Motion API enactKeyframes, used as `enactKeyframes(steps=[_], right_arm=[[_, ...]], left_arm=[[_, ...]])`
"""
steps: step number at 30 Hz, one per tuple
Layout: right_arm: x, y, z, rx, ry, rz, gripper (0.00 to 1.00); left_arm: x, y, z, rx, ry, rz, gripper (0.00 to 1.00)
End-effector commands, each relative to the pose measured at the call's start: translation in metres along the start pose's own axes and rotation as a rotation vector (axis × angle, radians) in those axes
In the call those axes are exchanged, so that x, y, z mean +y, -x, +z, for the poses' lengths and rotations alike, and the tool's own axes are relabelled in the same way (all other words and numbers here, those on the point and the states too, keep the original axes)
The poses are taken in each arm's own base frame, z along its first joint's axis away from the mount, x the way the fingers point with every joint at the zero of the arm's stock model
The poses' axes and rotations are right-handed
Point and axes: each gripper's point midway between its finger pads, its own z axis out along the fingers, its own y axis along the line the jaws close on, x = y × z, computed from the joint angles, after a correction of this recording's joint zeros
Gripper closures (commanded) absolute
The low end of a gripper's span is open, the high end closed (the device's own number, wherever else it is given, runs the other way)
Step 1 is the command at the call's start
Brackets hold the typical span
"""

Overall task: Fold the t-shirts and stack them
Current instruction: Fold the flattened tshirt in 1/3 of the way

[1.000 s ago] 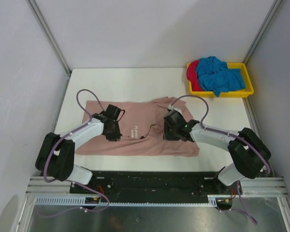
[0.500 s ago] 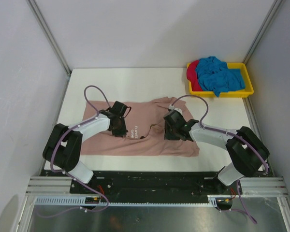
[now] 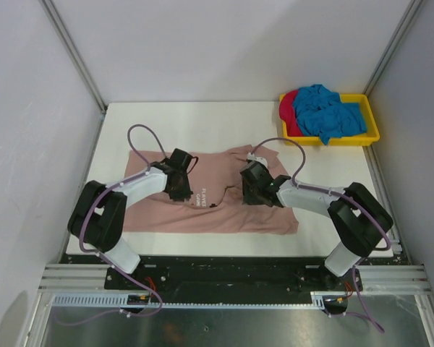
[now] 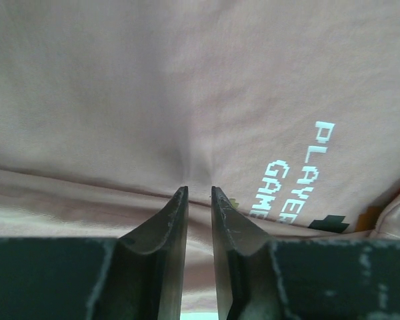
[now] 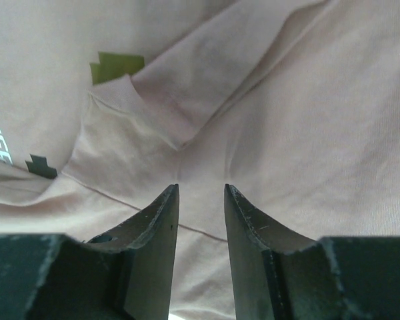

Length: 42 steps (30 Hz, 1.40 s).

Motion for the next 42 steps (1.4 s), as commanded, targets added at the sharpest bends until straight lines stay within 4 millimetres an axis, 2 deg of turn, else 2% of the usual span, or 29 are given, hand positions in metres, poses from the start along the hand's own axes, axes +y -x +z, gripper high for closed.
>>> enactKeyframes(steps=[1, 10, 19, 22, 42], right_arm=[[0.01, 0.037, 0.006, -0.102, -0.016, -0.033, 0.62], [0.007, 0.042, 0.023, -0.093, -0.069, -0.067, 0.63], [0.016, 0.057, 0.027, -0.132, -0.075, -0.086, 0.92], [0.019, 0.062, 0.028, -0.143, -0.076, -0.096, 0.98], [0.059, 0.097, 0.05, -0.248, -0.034, -0.222, 0.98]], left_arm=[[-0.014, 0.034, -0.022, -0.112, -0.059, -0.018, 0.75], [-0.007, 0.047, -0.036, -0.146, -0.091, -0.045, 0.75], [0.0, 0.05, -0.038, -0.151, -0.092, -0.057, 0.75], [0.002, 0.049, -0.038, -0.15, -0.091, -0.061, 0.75], [0.016, 0.048, -0.039, -0.148, -0.087, -0.077, 0.75]])
